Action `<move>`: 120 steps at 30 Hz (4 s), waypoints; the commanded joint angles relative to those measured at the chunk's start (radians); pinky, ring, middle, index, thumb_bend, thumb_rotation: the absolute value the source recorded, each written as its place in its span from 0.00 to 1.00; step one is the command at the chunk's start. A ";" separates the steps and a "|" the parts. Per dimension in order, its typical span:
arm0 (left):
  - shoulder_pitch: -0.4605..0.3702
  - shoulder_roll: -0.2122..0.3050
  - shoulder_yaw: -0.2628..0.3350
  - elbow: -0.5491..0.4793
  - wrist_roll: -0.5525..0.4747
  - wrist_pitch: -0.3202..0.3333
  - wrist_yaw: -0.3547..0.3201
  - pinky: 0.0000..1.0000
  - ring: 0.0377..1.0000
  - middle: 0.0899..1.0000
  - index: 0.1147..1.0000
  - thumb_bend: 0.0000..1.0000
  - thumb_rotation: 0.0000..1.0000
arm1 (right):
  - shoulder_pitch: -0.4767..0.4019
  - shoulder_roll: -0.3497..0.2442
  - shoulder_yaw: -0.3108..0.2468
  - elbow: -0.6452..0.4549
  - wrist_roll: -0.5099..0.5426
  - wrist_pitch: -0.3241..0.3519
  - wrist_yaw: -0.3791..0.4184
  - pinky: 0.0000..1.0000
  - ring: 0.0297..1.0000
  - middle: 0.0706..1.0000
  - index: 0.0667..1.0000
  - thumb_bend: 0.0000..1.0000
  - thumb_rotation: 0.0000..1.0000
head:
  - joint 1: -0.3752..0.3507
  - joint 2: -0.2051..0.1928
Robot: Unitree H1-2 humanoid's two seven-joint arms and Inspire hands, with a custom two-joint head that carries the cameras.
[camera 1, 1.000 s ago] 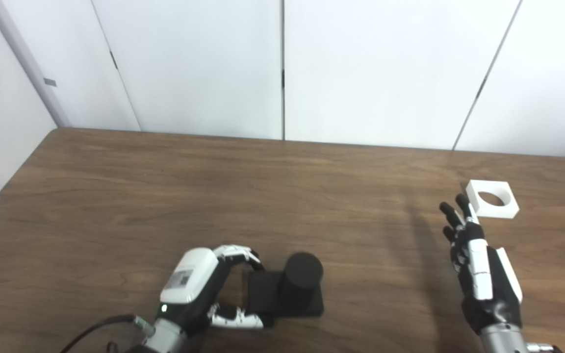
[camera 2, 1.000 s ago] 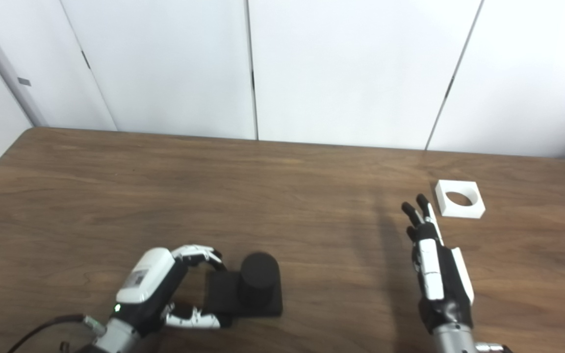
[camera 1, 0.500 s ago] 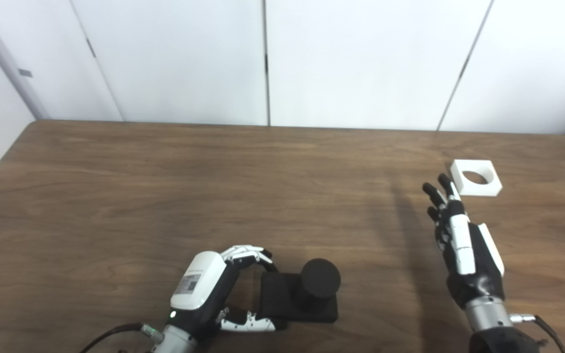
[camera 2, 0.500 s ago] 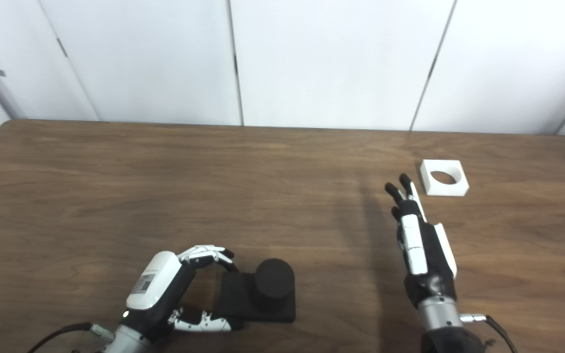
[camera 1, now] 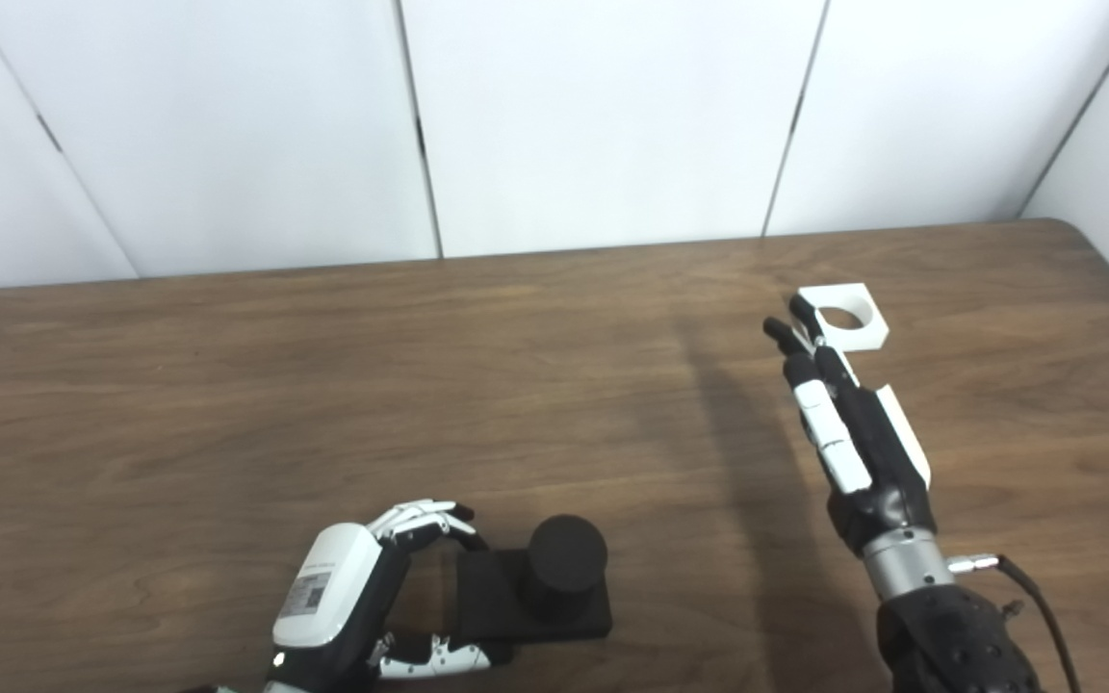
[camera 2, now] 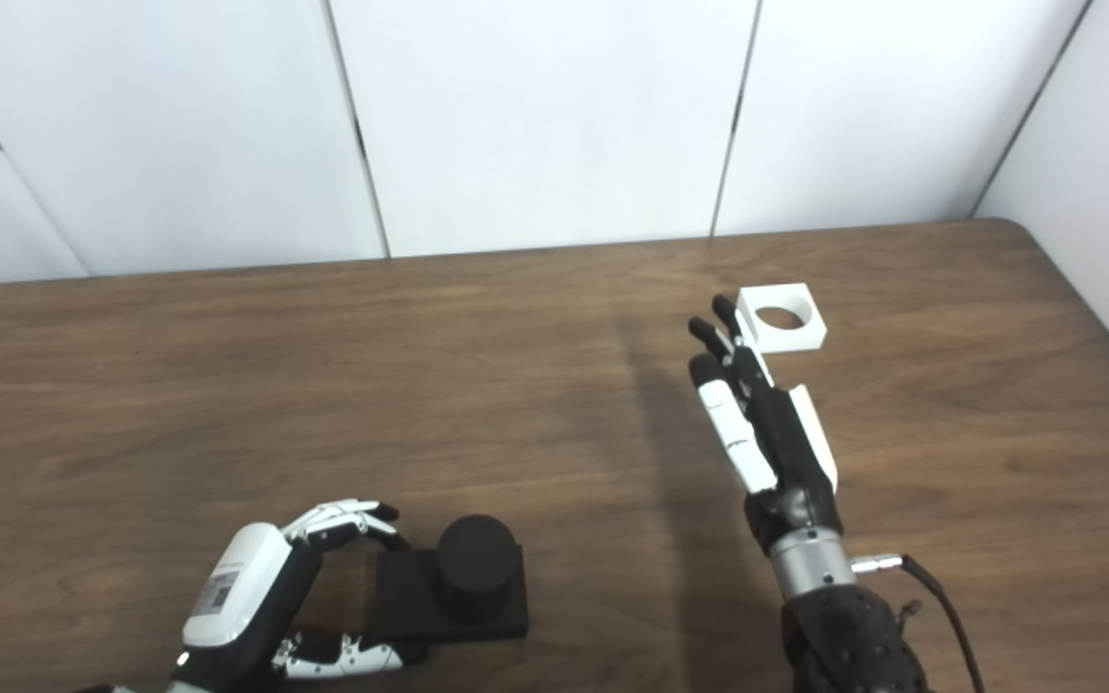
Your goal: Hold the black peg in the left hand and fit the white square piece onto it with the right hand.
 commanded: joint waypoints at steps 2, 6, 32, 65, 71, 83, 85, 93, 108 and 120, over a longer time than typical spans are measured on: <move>0.010 0.014 -0.037 0.026 0.032 0.016 -0.082 0.69 0.79 0.74 0.42 0.52 0.04 | 0.062 -0.025 -0.024 -0.079 0.035 0.040 0.017 1.00 0.98 0.91 0.95 0.55 0.83 | -0.001 -0.002; 0.006 0.020 -0.041 0.026 0.085 0.023 -0.089 0.70 0.78 0.73 0.42 0.52 0.04 | 0.059 -0.029 -0.043 -0.113 0.057 0.065 0.028 1.00 0.98 0.91 0.96 0.53 0.83 | -0.008 -0.004; -0.007 -0.004 -0.076 0.026 0.279 0.110 -0.126 0.79 0.80 0.74 0.42 0.52 0.05 | -0.150 -0.410 -0.071 -0.101 -0.170 0.147 0.175 0.94 0.94 0.91 0.95 0.61 0.55 | -0.064 -0.088; 0.023 0.024 -0.072 0.041 0.292 0.085 -0.074 0.84 0.81 0.75 0.42 0.52 0.05 | -0.732 -0.747 0.328 0.481 -0.812 0.058 0.660 1.00 1.00 1.00 0.94 0.96 0.24 | -0.143 -0.151; 0.025 0.026 -0.070 0.033 0.292 0.087 -0.076 0.84 0.81 0.75 0.42 0.52 0.05 | -0.804 -0.722 0.362 0.589 -0.829 0.043 0.660 1.00 1.00 1.00 0.94 0.95 0.25 | -0.145 -0.150; 0.031 0.025 -0.071 0.009 0.294 0.095 -0.090 0.83 0.81 0.74 0.42 0.52 0.05 | -0.875 -0.646 0.404 0.738 -0.859 0.083 0.648 1.00 1.00 1.00 0.93 0.92 0.25 | -0.140 -0.138; 0.031 0.024 -0.070 0.004 0.293 0.097 -0.094 0.83 0.81 0.74 0.42 0.52 0.05 | -0.883 -0.634 0.412 0.759 -0.866 0.083 0.644 1.00 1.00 0.99 0.93 0.91 0.26 | -0.140 -0.138; 0.034 0.017 -0.069 -0.016 0.300 0.107 -0.104 0.82 0.80 0.74 0.42 0.52 0.05 | -0.887 -0.603 0.435 0.787 -0.869 0.094 0.654 1.00 1.00 0.99 0.92 0.92 0.27 | -0.132 -0.130; 0.035 0.014 -0.067 -0.041 0.294 0.118 -0.126 0.81 0.79 0.74 0.42 0.52 0.05 | -0.850 -0.603 0.451 0.805 -0.878 0.114 0.639 1.00 1.00 0.98 0.90 0.86 0.23 | -0.124 -0.122; 0.035 0.010 -0.066 -0.052 0.296 0.127 -0.143 0.81 0.79 0.74 0.42 0.52 0.05 | -0.834 -0.633 0.447 0.800 -0.884 0.119 0.644 1.00 1.00 0.98 0.87 0.83 0.23 | -0.123 -0.121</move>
